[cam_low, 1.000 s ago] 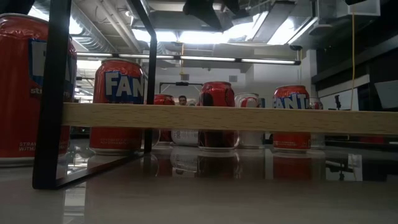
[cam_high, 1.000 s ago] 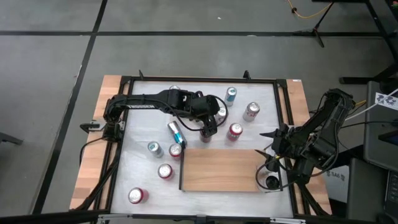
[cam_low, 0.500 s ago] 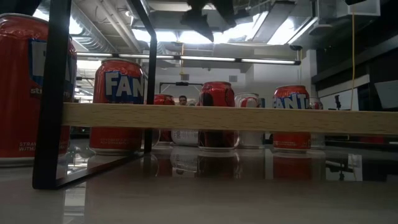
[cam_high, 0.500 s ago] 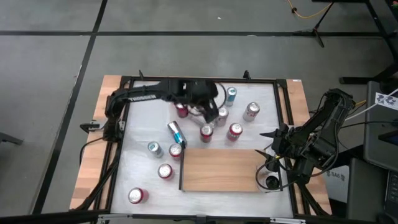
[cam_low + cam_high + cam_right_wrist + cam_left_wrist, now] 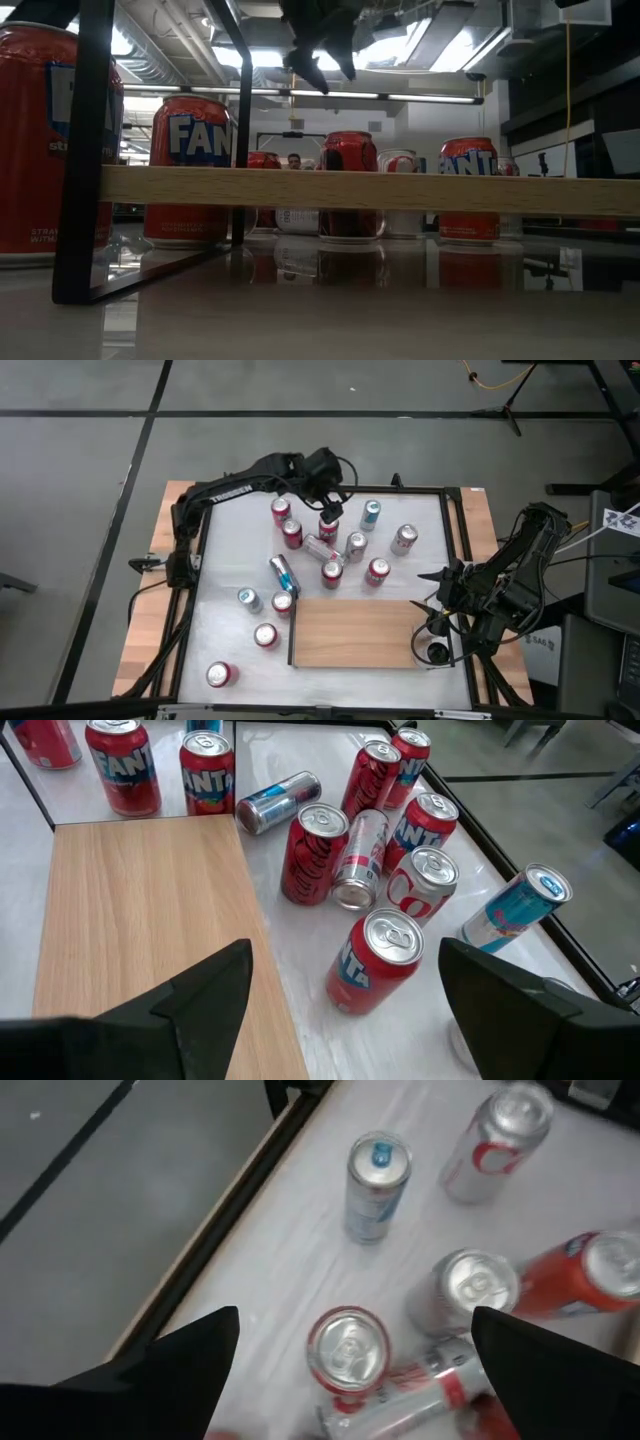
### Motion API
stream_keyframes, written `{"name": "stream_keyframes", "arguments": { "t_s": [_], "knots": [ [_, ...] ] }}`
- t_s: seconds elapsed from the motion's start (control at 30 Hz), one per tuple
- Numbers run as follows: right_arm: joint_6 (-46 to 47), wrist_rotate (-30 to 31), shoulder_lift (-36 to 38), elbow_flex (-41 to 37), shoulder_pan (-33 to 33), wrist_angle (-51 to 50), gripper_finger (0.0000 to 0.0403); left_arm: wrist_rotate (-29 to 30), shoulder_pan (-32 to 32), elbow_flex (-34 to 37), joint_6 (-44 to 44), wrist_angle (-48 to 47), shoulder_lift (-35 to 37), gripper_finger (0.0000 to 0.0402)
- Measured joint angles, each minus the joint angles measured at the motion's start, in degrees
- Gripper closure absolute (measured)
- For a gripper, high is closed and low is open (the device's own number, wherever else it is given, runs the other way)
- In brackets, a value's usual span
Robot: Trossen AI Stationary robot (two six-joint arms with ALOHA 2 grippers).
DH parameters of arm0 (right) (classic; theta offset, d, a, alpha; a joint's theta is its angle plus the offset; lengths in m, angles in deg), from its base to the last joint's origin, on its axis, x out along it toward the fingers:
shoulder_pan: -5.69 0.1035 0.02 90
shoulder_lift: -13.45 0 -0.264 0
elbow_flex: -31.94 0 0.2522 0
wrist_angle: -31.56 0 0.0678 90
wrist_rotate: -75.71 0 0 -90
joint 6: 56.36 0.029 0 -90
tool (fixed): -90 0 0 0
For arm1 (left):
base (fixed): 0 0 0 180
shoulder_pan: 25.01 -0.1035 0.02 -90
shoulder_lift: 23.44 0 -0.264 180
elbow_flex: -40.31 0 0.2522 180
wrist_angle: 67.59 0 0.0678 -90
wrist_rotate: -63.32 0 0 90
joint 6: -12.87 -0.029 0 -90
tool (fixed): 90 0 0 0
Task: Place canned beverage on shelf
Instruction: Put the top right orange soda can on the shelf
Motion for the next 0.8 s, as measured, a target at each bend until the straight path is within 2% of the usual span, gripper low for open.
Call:
{"name": "stream_keyframes", "arguments": {
  "t_s": [0.2, 0.57, 0.8],
  "knots": [
    [0.02, 0.02, 0.00, -0.02, 0.00, 0.22, 0.0093, -5.04, -0.97, 2.50, -4.54, 1.08, -0.83, 0.0010],
    [0.04, 0.02, -0.02, -0.02, 0.00, 0.49, 0.0093, -5.19, 0.10, 11.76, -8.83, 3.55, -1.07, 0.0010],
    [0.07, 0.02, -0.04, -0.02, 0.00, 0.56, 0.0093, -5.07, 0.05, 18.04, -9.11, 9.20, -1.07, 0.0010]
  ]
}}
